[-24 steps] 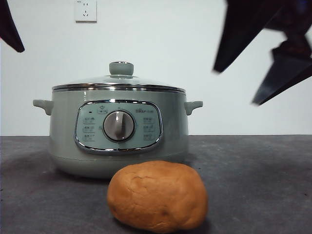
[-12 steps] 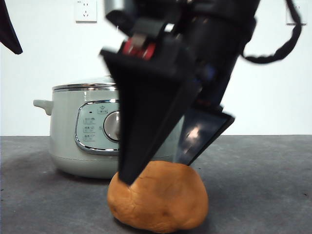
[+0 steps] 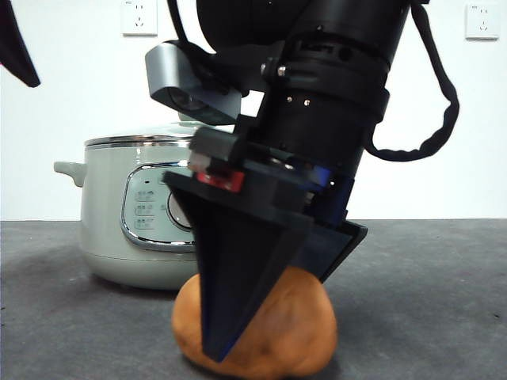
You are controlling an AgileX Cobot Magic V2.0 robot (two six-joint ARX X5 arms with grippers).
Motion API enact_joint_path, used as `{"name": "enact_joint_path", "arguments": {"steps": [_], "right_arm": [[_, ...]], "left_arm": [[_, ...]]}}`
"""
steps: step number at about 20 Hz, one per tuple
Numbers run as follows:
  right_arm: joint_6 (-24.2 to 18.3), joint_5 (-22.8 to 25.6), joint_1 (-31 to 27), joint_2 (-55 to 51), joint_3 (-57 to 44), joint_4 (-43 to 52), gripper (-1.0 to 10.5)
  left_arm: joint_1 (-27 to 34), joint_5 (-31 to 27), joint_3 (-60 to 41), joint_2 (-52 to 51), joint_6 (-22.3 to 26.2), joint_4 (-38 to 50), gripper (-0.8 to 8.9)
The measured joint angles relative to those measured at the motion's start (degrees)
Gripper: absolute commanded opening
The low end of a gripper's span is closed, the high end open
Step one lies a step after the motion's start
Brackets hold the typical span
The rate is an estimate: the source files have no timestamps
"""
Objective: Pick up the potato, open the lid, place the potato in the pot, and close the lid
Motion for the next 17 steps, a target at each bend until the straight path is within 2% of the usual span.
{"name": "enact_joint_path", "arguments": {"steps": [4, 6, 10, 13, 15, 17], "right_arm": [[0.2, 0.3, -0.3, 0.0, 0.2, -0.4, -0.2], [0.7, 2.8, -0.4, -1.0, 1.1, -3.9, -0.2], [0.9, 7.3, -0.9, -6.6, 5.7, -14.8, -0.2], [0.9, 8.0, -1.5, -11.1, 8.9, -23.3, -0.2], [1.1, 8.1, -1.5, -14.7, 10.2, -26.3, -0.2], [2.3, 8.1, -1.5, -18.7, 10.9, -27.2, -0.2]], "left_arm": [[-4.9, 0.0, 0.1, 1.3, -0.8, 4.7, 5.31], [-7.4, -0.2, 1.3, 2.9, -1.9, 6.9, 5.31], [-12.1, -5.9, 9.7, 8.2, -3.1, 9.9, 5.31], [-15.5, -7.5, 17.0, 14.4, -3.1, 11.0, 5.31], [-17.7, -8.5, 21.5, 19.4, -3.2, 11.5, 5.31], [-20.2, -12.1, 24.0, 23.9, -3.2, 13.2, 5.31]]}}
